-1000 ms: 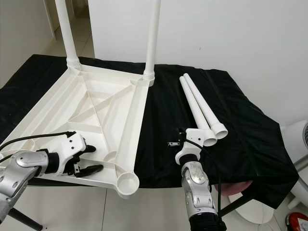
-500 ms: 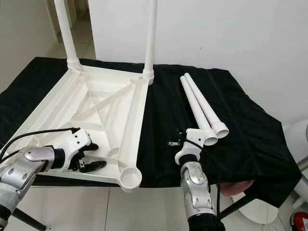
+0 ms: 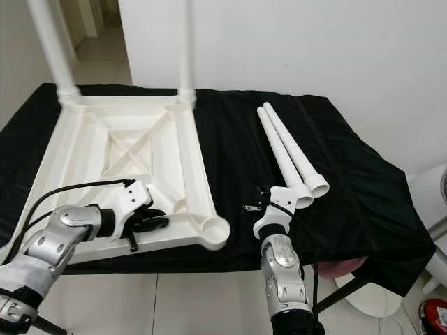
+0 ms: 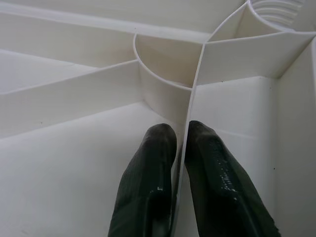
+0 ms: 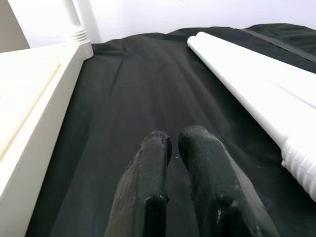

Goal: Building children table

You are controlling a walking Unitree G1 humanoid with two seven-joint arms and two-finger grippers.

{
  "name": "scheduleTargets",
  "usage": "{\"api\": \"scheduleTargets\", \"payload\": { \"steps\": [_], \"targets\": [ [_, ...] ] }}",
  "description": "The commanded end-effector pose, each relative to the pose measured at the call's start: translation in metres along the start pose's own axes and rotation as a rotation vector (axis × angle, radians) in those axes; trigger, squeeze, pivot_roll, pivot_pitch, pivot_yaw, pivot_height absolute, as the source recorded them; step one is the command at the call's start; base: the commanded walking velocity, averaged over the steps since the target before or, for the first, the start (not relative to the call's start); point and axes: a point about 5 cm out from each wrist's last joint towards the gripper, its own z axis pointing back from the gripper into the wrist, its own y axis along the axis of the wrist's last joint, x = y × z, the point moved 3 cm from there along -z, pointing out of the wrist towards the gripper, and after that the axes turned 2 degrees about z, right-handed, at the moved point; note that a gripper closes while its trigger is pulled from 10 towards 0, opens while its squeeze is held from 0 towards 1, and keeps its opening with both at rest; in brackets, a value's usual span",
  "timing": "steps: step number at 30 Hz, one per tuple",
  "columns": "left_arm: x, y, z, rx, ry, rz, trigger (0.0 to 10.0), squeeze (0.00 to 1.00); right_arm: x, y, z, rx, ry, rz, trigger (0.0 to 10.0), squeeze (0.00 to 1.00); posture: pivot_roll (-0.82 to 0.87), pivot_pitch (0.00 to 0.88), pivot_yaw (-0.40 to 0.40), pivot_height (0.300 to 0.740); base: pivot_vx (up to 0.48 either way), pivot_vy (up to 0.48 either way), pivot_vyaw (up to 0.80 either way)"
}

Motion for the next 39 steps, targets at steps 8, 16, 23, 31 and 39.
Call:
{"api": "scheduleTargets", "payload": {
  "steps": [8,16,23,31,39],
  "targets": [
    [-0.019,0.030,-0.007,0.100,0.196,-0.017,0.0,0.00,-0.003,0.000,0.001,0.002,-0.015,-0.009,10.0,0.00,0.00,0.000,-0.024,0.740,0.000,0.000,0.00],
    [-0.017,0.048,-0.010,0.158,0.196,-0.047,1.6,0.00,-0.003,0.003,-0.001,0.023,-0.023,0.016,10.0,0.00,0.00,0.000,-0.021,0.740,0.000,0.000,0.00],
    [-0.015,0.067,-0.005,0.235,0.186,-0.120,10.0,0.00,0.001,0.012,-0.005,0.066,-0.050,0.060,10.0,0.00,0.00,0.000,-0.030,0.740,0.000,0.000,0.00],
    [-0.005,0.077,-0.003,0.295,0.132,-0.139,10.0,1.00,0.004,0.017,-0.013,0.080,-0.063,0.068,10.0,0.00,0.01,0.000,-0.042,0.740,0.000,0.000,0.00],
    [-0.017,0.089,0.005,0.351,0.207,-0.117,10.0,0.00,0.014,0.020,-0.016,0.089,-0.114,0.086,10.0,0.00,0.01,0.000,-0.043,0.740,0.000,0.000,0.00]
  ]
}}
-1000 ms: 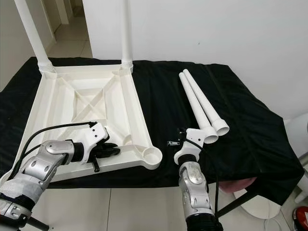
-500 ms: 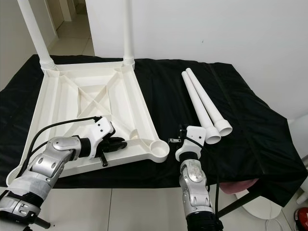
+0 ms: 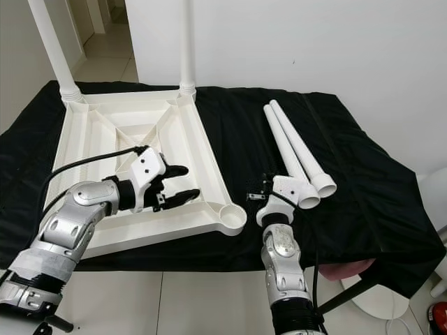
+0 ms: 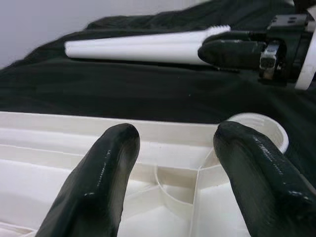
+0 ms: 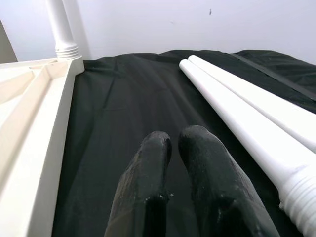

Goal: Building children table

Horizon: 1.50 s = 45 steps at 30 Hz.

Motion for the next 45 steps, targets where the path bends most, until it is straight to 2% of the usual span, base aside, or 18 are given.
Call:
{"api": "scheduleTargets", "payload": {
  "steps": [1,2,4,5,7,8,14,15,16,17,18,21,23,32,33,34,35,45],
  "targets": [
    [-0.020,0.008,0.004,0.024,0.163,-0.004,10.0,0.00,0.009,0.002,-0.003,0.009,-0.044,0.015,10.0,0.00,0.01,0.000,-0.043,0.740,0.000,0.000,0.00],
    [-0.030,0.012,0.008,0.048,0.223,0.016,10.0,0.00,0.015,0.002,-0.005,0.006,-0.073,0.024,10.0,0.00,0.01,0.000,-0.044,0.740,0.000,0.000,0.00],
    [-0.030,0.012,0.008,0.048,0.223,0.016,10.0,0.00,0.015,0.002,-0.005,0.006,-0.073,0.024,10.0,0.00,0.01,0.000,-0.044,0.740,0.000,0.000,0.00],
    [-0.041,0.016,0.012,0.074,0.293,0.039,10.0,0.00,0.021,0.002,-0.006,0.005,-0.099,0.027,10.0,0.00,0.01,0.000,-0.047,0.740,0.000,0.000,0.00],
    [-0.041,0.016,0.012,0.074,0.293,0.039,10.0,0.00,0.021,0.002,-0.006,0.005,-0.099,0.027,10.0,0.00,0.01,0.000,-0.047,0.740,0.000,0.000,0.00],
    [-0.050,0.021,0.017,0.106,0.351,0.067,10.0,0.00,0.027,0.003,-0.008,0.007,-0.122,0.030,10.0,0.00,0.01,0.000,-0.050,0.740,0.000,0.000,0.00],
    [-0.056,0.027,0.021,0.137,0.396,0.087,10.0,0.00,0.033,0.004,-0.011,0.007,-0.143,0.021,10.0,0.00,0.01,0.000,-0.060,0.740,0.000,0.000,0.00],
    [-0.060,0.036,0.022,0.171,0.428,0.088,10.0,0.00,0.042,0.006,-0.015,0.006,-0.166,0.017,10.0,0.12,0.01,0.000,-0.072,0.740,0.000,0.000,0.00],
    [-0.060,0.036,0.022,0.171,0.428,0.088,10.0,0.00,0.042,0.006,-0.015,0.006,-0.166,0.017,10.0,0.12,0.01,0.000,-0.072,0.740,0.000,0.000,0.00],
    [-0.060,0.044,0.019,0.198,0.447,0.083,10.0,0.00,0.053,0.009,-0.020,0.006,-0.193,0.018,10.0,1.00,0.01,0.000,-0.083,0.740,0.000,0.000,0.00],
    [-0.057,0.050,0.015,0.210,0.452,0.073,10.0,0.00,0.064,0.011,-0.025,0.003,-0.219,0.033,10.0,1.00,0.01,0.000,-0.089,0.740,0.000,0.000,0.00],
    [-0.054,0.055,0.011,0.219,0.450,0.067,10.0,0.00,0.075,0.014,-0.028,0.001,-0.253,0.056,10.0,1.00,0.01,0.000,-0.089,0.740,0.000,0.000,0.00],
    [-0.049,0.057,0.005,0.214,0.456,0.083,10.0,0.00,0.093,0.017,-0.031,-0.011,-0.313,0.082,10.0,1.00,0.01,0.000,-0.101,0.740,0.000,0.000,0.00],
    [-0.047,0.055,0.000,0.187,0.482,0.101,10.0,0.00,0.101,0.014,-0.033,-0.041,-0.311,0.095,10.0,1.00,0.01,0.000,-0.107,0.740,0.000,0.000,0.00],
    [-0.045,0.054,-0.001,0.173,0.483,0.099,10.0,0.00,0.099,0.010,-0.033,-0.058,-0.280,0.085,10.0,0.42,0.01,0.000,-0.107,0.740,0.000,0.000,0.00],
    [-0.045,0.054,-0.001,0.173,0.483,0.099,10.0,0.00,0.099,0.010,-0.033,-0.058,-0.280,0.085,10.0,0.42,0.01,0.000,-0.107,0.740,0.000,0.000,0.00],
    [-0.044,0.054,-0.001,0.164,0.480,0.094,10.0,0.00,0.097,0.007,-0.032,-0.075,-0.262,0.075,10.0,0.03,0.01,0.000,-0.107,0.740,0.000,0.000,0.00],
    [-0.042,0.055,-0.004,0.142,0.484,0.088,10.0,0.00,0.087,-0.009,-0.030,-0.135,-0.127,0.017,10.0,0.00,0.01,0.000,-0.099,0.740,0.000,0.000,0.00]
  ]
}}
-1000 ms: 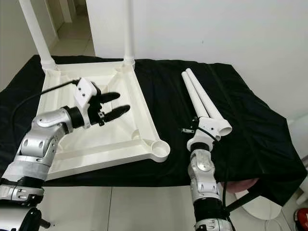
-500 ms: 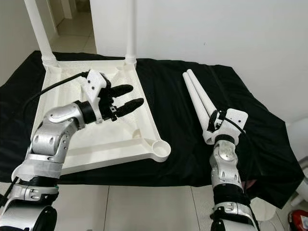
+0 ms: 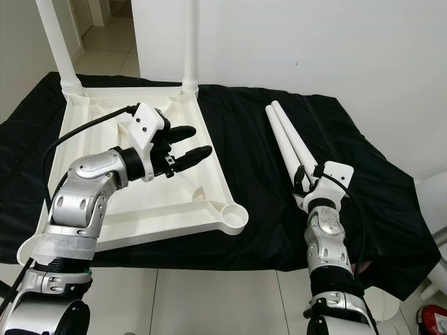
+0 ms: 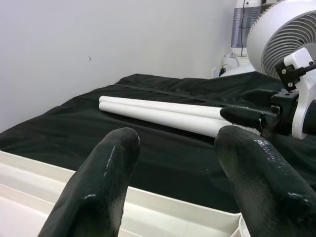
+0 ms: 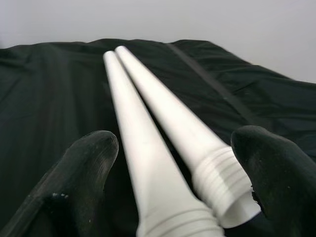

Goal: Building children table

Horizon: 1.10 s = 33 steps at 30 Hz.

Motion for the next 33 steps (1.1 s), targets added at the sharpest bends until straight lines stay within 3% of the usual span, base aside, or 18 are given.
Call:
{"api": "scheduleTargets", "payload": {
  "steps": [1,17,33],
  "targets": [
    [-0.028,-0.002,0.004,0.001,0.368,0.012,10.0,0.00,0.003,-0.009,0.002,-0.041,0.009,-0.004,10.0,0.00,0.01,0.000,-0.099,0.740,0.000,0.000,0.00],
    [-0.029,0.002,0.003,-0.010,0.372,-0.001,10.0,0.00,0.014,-0.026,-0.003,-0.152,0.074,0.021,10.0,0.00,0.01,0.000,-0.096,0.740,0.000,0.000,0.00],
    [-0.033,0.001,0.011,-0.028,0.413,-0.012,10.0,0.00,-0.004,-0.034,-0.012,-0.210,0.191,0.045,10.0,0.00,0.03,0.000,-0.113,0.740,0.000,0.000,0.00]
  ]
}}
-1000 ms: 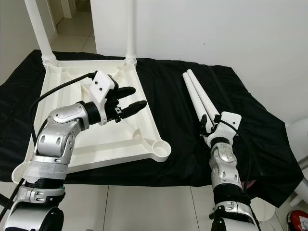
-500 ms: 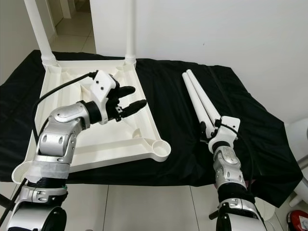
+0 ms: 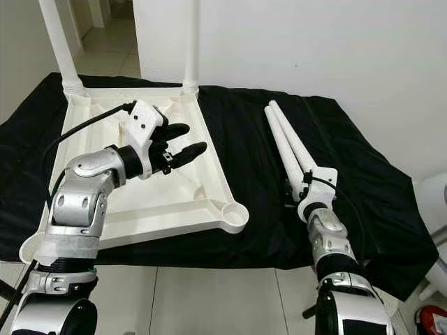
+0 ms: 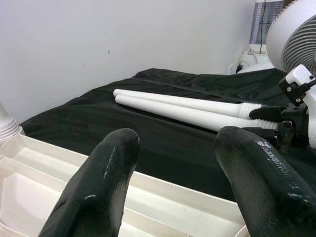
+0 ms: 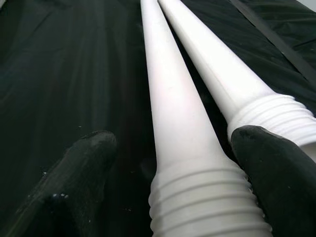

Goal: Building children table

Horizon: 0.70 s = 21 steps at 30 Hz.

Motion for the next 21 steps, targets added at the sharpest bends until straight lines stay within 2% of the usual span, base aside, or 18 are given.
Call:
{"api": "scheduleTargets", "payload": {
  "steps": [1,21],
  "targets": [
    [-0.026,0.003,0.005,0.009,0.342,-0.003,10.0,0.00,-0.002,-0.006,0.000,-0.024,0.014,0.002,10.0,0.00,0.03,0.000,-0.116,0.740,0.000,0.000,0.00],
    [-0.032,0.009,0.008,0.006,0.360,-0.025,10.0,0.00,-0.014,-0.028,0.002,-0.080,0.042,-0.034,10.0,0.00,0.05,0.000,-0.112,0.740,0.000,0.000,0.00]
  ]
}}
